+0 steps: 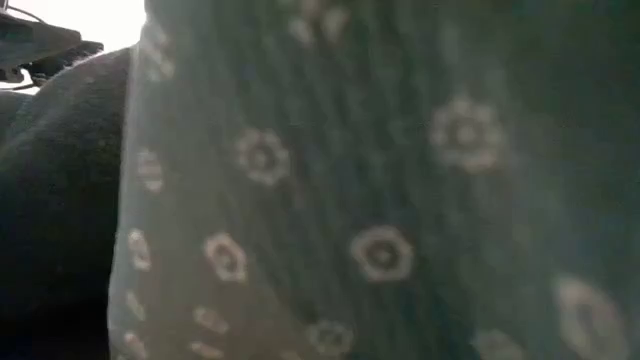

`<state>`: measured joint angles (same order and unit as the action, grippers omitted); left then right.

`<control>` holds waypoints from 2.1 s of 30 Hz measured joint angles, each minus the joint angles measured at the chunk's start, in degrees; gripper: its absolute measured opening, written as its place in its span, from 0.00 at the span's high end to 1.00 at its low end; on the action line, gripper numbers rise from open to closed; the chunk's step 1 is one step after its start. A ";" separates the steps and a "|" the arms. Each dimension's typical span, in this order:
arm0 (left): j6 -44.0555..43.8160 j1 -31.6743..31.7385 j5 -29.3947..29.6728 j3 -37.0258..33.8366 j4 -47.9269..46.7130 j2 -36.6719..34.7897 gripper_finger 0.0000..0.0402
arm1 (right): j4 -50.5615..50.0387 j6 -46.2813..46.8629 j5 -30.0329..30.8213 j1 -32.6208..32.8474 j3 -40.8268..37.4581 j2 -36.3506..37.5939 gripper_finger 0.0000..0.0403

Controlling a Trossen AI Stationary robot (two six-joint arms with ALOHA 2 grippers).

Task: Pick & Place Cloths

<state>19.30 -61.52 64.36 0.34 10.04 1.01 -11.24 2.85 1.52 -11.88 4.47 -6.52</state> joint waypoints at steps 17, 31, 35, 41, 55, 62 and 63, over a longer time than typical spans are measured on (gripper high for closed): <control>0.01 -0.01 0.00 0.01 -0.02 -0.01 0.56 | 0.01 0.00 0.00 0.00 0.00 0.00 0.55; 0.01 0.00 0.00 0.00 -0.02 0.00 0.56 | 0.00 0.01 0.00 0.02 -0.01 0.01 0.66; 0.00 -0.01 0.00 0.01 -0.01 0.00 0.56 | 0.00 0.00 0.01 0.01 0.00 0.00 0.69; 0.01 0.00 0.00 0.00 -0.02 0.00 0.56 | 5.25 -13.41 8.05 -0.02 -0.09 0.02 0.72; 0.01 0.00 0.00 0.01 -0.03 0.00 0.56 | 21.28 39.76 8.23 -0.02 -0.09 -0.36 0.83; 0.01 -0.01 0.00 0.00 -0.04 0.00 0.56 | 31.46 69.85 12.83 -0.02 -0.11 -0.35 0.87; 0.01 0.00 0.02 0.01 -0.03 0.00 0.56 | 32.81 72.36 15.24 -0.02 -0.11 -0.44 0.87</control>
<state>19.31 -61.52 64.37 0.34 10.01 1.02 21.57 75.22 16.76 -11.90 4.36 -6.97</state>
